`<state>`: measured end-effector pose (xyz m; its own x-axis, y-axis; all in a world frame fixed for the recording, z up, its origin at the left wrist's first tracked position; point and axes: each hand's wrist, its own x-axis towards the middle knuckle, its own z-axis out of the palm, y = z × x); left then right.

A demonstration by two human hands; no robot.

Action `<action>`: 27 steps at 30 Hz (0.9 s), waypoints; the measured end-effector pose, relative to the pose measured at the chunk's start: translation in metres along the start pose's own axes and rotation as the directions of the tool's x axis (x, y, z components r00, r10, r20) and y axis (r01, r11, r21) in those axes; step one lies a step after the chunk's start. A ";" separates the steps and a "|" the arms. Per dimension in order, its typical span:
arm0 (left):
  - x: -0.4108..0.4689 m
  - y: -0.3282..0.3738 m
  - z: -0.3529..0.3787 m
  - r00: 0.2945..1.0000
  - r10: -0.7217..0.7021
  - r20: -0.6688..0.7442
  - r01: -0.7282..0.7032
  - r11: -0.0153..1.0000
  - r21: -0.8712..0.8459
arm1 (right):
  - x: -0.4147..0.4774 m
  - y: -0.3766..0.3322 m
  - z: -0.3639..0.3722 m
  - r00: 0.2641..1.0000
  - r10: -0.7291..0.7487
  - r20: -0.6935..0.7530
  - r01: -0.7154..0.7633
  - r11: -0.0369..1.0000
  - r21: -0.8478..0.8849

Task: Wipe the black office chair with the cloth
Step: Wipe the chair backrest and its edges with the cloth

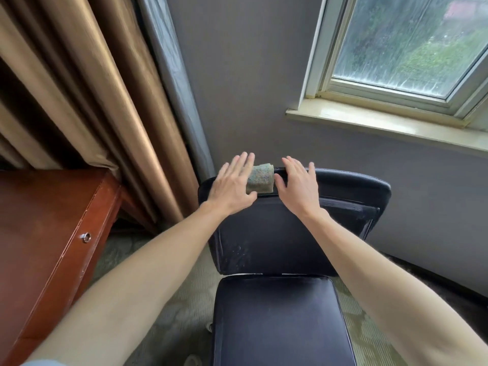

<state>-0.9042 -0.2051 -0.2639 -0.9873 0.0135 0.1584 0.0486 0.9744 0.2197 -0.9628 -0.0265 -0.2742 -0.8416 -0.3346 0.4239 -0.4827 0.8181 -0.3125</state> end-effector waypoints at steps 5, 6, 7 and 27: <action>-0.018 -0.044 -0.011 0.980 -0.145 0.135 0.134 0.987 0.086 | 0.008 -0.054 0.030 0.958 -0.274 0.080 0.273 0.962 0.023; -0.020 -0.048 -0.011 0.976 -0.149 0.159 0.135 0.986 0.095 | 0.008 -0.059 0.037 0.948 -0.303 0.101 0.305 0.952 -0.005; -0.022 -0.050 -0.011 0.973 -0.143 0.179 0.126 0.987 0.100 | 0.007 -0.060 0.043 0.941 -0.321 0.104 0.327 0.944 -0.044; -0.024 -0.049 -0.004 0.934 -0.113 0.338 0.060 0.985 0.164 | -0.059 -0.039 0.078 0.878 -0.478 -0.022 0.477 0.878 -0.034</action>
<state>-0.8819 -0.2538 -0.2745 -0.9790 -0.0217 -0.2026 -0.0362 0.9970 0.0682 -0.9135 -0.0753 -0.3536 -0.5027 -0.6747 0.5405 -0.8175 0.5744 -0.0434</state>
